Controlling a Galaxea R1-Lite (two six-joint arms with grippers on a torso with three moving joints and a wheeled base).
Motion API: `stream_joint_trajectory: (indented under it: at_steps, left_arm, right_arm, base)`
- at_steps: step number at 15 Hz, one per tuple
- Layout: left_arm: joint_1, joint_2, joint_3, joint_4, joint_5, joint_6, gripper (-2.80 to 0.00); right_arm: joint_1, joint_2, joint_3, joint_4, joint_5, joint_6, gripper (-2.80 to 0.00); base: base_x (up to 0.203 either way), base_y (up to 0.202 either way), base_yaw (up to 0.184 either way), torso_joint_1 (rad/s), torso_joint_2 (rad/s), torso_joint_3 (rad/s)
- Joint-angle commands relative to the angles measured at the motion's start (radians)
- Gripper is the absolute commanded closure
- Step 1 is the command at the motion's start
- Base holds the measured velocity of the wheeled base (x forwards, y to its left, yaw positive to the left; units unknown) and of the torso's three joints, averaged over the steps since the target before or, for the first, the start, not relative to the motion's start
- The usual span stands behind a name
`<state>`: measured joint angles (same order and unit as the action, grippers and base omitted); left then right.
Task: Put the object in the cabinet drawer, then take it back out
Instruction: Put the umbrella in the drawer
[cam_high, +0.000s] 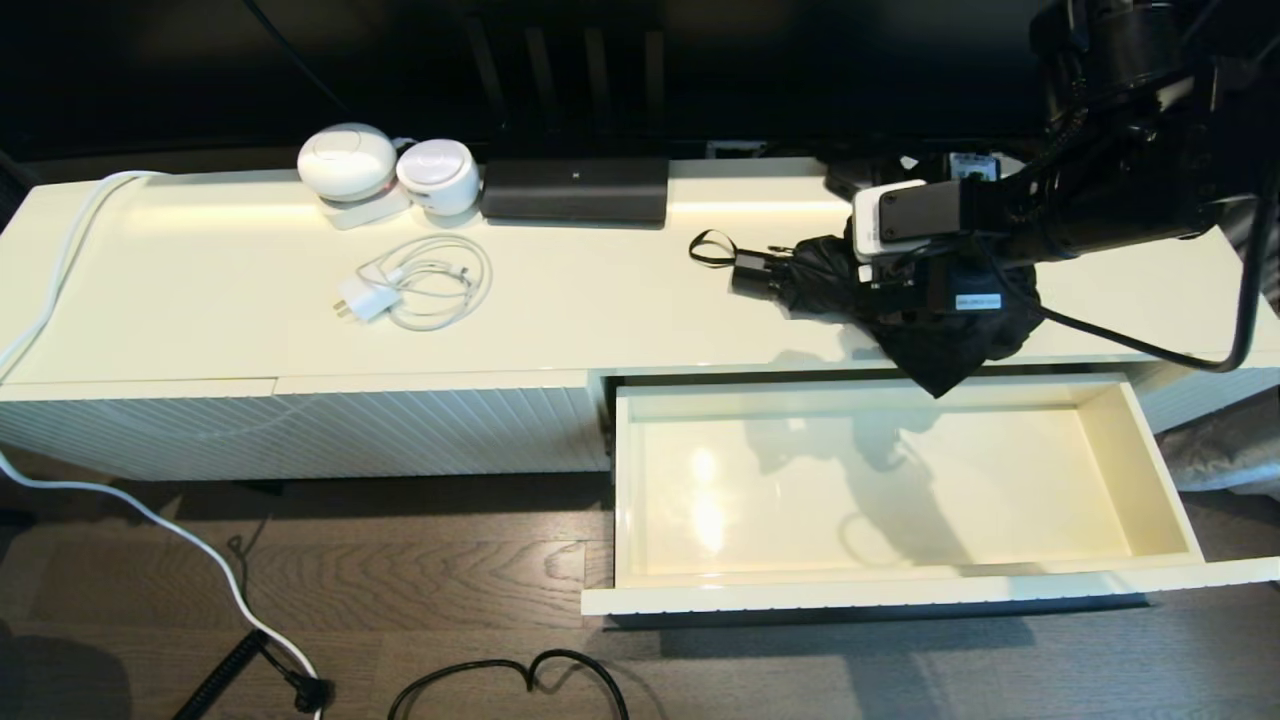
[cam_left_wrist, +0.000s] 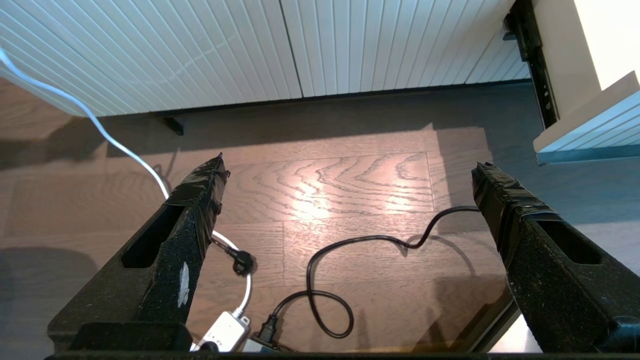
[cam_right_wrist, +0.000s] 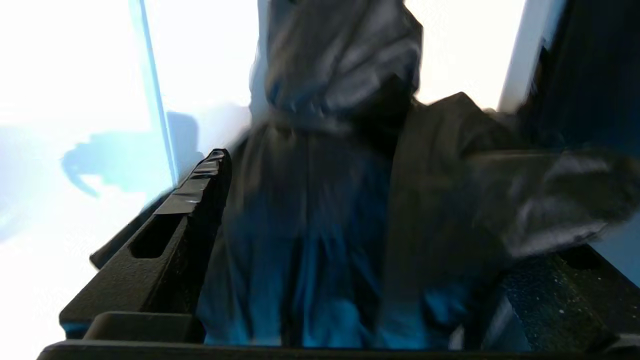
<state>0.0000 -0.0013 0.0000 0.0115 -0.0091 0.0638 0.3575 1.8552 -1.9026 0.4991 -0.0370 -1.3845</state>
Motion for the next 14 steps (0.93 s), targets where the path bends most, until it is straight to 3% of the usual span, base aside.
stream_joint_trajectory:
  at_steps: [1, 6, 14]
  left_arm:
    - [0.000, 0.001, 0.000, -0.001, 0.000, 0.001, -2.80]
    - [0.000, 0.001, 0.000, 0.000, 0.000, 0.001, -2.80]
    - [0.000, 0.001, 0.000, 0.000, 0.000, 0.001, -2.80]
  right_arm:
    - [0.004, 0.035, -0.007, 0.002, 0.001, -0.014, -2.80]
    - [-0.011, 0.066, -0.033, -0.007, 0.002, -0.079, -2.80]
    - [-0.043, 0.082, -0.035, -0.010, 0.000, -0.071, -2.80]
  base:
    - [0.000, 0.000, 0.000, 0.000, 0.00, 0.000]
    - [0.000, 0.000, 0.000, 0.000, 0.00, 0.000]
    - [0.000, 0.000, 0.000, 0.000, 0.00, 0.000]
